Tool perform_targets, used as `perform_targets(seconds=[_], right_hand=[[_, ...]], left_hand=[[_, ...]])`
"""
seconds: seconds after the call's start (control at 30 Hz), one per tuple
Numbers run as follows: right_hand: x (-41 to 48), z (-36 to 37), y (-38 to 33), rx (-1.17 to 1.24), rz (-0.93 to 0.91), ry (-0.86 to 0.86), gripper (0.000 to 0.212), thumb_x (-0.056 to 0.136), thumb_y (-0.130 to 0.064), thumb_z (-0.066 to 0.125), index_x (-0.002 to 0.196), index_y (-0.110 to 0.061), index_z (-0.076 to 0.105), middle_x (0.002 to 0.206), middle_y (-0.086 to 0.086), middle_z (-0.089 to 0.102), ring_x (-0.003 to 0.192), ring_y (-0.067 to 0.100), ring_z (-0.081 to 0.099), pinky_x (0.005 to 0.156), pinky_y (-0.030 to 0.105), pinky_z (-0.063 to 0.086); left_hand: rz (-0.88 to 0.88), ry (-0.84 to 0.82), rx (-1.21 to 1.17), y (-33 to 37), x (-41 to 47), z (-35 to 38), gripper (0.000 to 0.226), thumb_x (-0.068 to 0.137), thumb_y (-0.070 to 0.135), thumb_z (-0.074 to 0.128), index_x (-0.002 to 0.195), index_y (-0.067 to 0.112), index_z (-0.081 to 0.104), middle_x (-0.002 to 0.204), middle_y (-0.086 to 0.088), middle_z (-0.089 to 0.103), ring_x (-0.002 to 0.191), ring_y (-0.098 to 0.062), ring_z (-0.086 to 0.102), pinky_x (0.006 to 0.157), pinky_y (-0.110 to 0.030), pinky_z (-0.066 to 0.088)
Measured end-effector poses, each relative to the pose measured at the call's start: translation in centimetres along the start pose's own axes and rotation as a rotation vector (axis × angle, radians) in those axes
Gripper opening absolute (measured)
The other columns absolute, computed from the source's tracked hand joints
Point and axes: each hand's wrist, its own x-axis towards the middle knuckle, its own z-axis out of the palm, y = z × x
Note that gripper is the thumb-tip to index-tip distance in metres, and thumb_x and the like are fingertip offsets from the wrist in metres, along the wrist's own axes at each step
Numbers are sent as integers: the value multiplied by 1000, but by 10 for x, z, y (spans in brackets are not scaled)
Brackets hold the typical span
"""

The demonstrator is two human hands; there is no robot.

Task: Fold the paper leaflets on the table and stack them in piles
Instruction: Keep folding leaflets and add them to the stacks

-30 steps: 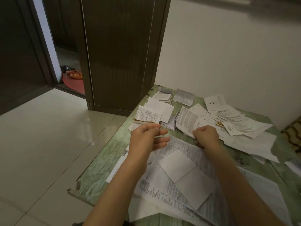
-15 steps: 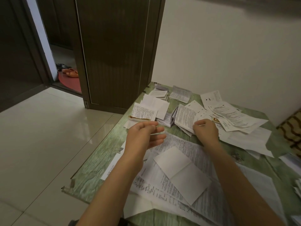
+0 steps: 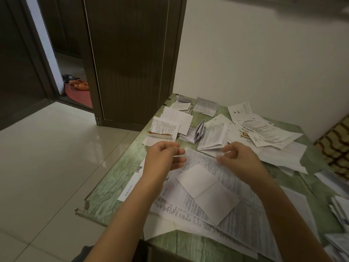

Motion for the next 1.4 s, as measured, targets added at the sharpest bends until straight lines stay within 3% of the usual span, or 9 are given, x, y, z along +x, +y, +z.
perform_targets(seconds=[0.1, 0.3, 0.4, 0.6, 0.77, 0.93, 1.07, 1.2, 1.4], right_hand=[[-17, 9, 5, -48, -12, -67, 25, 84, -23, 68, 104, -19, 53, 91, 0, 53, 73, 7, 49, 55, 20, 36], [-27, 30, 12, -308, 64, -192, 84, 61, -42, 84, 127, -22, 36, 121, 2, 44, 108, 19, 48, 82, 32, 46], [-26, 29, 7, -224, 95, -270, 69, 65, -31, 84, 117, -22, 40, 109, -1, 48, 92, 15, 49, 59, 22, 40], [-12, 19, 3, 206, 36, -218, 17, 82, -15, 69, 95, -10, 60, 90, 4, 67, 77, 16, 63, 63, 28, 51], [-11, 28, 8, 761, 77, -280, 40, 77, -25, 64, 113, -8, 59, 105, 12, 70, 96, 31, 67, 85, 47, 54], [-14, 37, 7, 730, 8, -291, 16, 88, -18, 58, 105, -19, 59, 97, 1, 72, 85, 18, 70, 70, 30, 58], [-14, 39, 12, 790, 16, -344, 22, 89, -5, 56, 106, -19, 60, 100, 1, 72, 90, 19, 69, 74, 32, 57], [-13, 42, 16, 696, 0, -293, 50, 92, 8, 44, 62, -25, 67, 74, 2, 70, 72, 20, 63, 59, 33, 46], [-18, 42, 14, 679, -122, -205, 49, 85, 20, 44, 54, -14, 62, 87, -6, 69, 90, 20, 66, 73, 40, 57]], left_hand=[[9, -3, 62, -4, -5, 0, 18, 93, -2, 44, 98, 4, 61, 89, -13, 68, 68, -20, 64, 63, -24, 56], [33, -30, 170, -11, -17, -3, 17, 93, 1, 46, 93, 8, 61, 87, -10, 68, 70, -19, 65, 66, -27, 55], [22, -34, 210, -13, -19, -5, 17, 93, 1, 46, 96, 6, 61, 87, -9, 68, 74, -21, 65, 67, -28, 55], [63, 10, 288, -16, -18, -11, 13, 92, 14, 56, 104, 11, 60, 99, -4, 64, 86, -18, 64, 80, -31, 55], [-16, -94, 324, -15, -20, -9, 52, 80, 47, 68, 120, 20, 48, 108, 5, 60, 98, -16, 63, 93, -37, 50], [-2, -159, 276, -17, -22, -1, 12, 91, 15, 58, 101, 17, 64, 89, 2, 72, 75, -8, 69, 64, -23, 57], [58, -93, 276, -16, -22, 3, 25, 91, -2, 49, 86, 17, 65, 63, 12, 63, 48, 5, 57, 44, -10, 41], [-33, -33, 214, -14, -17, 3, 44, 84, -13, 40, 75, 16, 71, 76, -7, 70, 70, -17, 61, 57, -25, 43], [-230, -106, 18, -14, -13, -2, 25, 96, 31, 47, 95, 10, 61, 84, -12, 71, 76, -26, 67, 72, -35, 51]])
